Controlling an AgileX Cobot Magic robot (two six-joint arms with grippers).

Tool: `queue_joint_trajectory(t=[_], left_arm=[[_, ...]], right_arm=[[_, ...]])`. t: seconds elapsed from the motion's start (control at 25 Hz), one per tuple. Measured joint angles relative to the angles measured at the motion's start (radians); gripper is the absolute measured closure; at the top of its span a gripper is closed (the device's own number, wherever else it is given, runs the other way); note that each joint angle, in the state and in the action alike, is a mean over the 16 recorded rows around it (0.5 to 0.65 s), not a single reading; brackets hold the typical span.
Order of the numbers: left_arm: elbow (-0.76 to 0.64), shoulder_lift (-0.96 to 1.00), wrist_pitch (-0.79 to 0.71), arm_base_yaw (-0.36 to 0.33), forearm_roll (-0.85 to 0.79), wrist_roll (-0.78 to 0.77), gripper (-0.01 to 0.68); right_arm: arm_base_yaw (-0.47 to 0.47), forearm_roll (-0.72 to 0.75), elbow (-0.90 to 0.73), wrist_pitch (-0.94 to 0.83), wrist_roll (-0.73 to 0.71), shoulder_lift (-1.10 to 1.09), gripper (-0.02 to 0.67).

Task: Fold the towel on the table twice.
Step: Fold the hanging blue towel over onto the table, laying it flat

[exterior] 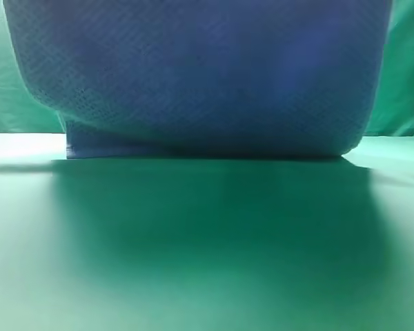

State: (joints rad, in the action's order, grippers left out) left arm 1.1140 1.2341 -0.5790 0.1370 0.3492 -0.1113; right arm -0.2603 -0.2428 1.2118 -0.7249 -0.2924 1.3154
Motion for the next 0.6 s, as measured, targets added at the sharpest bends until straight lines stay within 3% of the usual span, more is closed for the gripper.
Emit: queue_joint_trajectory(t=[0.6], left_arm=[[-0.363,-0.288,-0.042,0.0,0.163,-0.065,0.673]], right_arm=[[0.0,-0.101,-0.401,-0.024,-0.021,-0.383,0.649]])
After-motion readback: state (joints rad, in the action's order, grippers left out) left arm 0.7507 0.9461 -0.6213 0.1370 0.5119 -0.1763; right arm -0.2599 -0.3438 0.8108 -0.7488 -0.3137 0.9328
